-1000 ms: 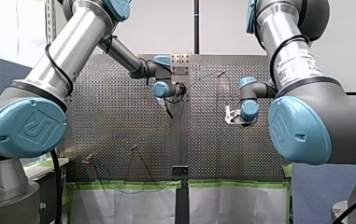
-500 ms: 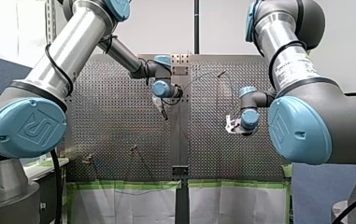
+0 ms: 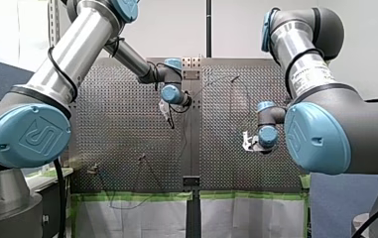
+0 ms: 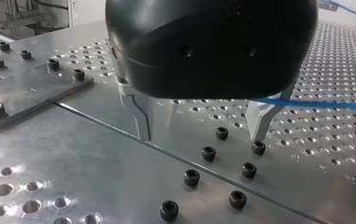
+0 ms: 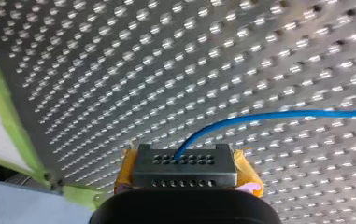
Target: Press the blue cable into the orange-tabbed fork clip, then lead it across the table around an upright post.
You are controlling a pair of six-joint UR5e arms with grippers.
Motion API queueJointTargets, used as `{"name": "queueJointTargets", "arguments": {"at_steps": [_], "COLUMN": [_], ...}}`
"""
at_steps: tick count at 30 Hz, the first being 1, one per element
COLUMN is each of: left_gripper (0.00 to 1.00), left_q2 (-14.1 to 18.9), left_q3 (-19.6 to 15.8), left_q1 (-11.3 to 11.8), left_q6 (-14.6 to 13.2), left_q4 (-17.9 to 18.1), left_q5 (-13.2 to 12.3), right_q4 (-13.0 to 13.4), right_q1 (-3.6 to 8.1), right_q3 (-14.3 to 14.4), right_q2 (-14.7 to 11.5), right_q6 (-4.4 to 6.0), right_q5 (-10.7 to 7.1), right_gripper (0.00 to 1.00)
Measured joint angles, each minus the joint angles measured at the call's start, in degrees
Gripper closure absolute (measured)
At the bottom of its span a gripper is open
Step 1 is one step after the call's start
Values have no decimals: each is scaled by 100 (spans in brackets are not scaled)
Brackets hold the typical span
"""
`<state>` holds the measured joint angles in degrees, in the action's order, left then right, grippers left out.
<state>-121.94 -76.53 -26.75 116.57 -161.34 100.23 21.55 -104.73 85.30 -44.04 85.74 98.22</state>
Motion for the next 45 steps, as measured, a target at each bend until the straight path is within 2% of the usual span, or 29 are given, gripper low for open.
{"name": "queueJointTargets", "arguments": {"at_steps": [6,9,16,25,32,41,45], "left_gripper": [0,0,0,0,0,0,0], "left_q2": [-2,-2,-1,-1,0,18,86], "left_q3": [0,0,0,-1,-1,0,0], "left_q1": [0,-2,-3,-8,-24,-80,-107], "left_q6": [-3,-3,-3,-31,-92,-107,-201], "left_q4": [-3,-5,-21,-87,-202,-455,-654], "left_q5": [1,1,4,5,-127,-551,-765], "right_q4": [285,434,727,928,970,975,975], "right_q1": [155,222,300,360,368,367,367], "right_q3": [116,122,125,124,124,124,122], "right_q2": [271,429,820,1225,1316,1322,1322], "right_q6": [-65,-54,173,391,426,417,412], "right_q5": [5,5,5,5,5,2,-6], "right_gripper": [100,100,100,100,100,100,100]}}
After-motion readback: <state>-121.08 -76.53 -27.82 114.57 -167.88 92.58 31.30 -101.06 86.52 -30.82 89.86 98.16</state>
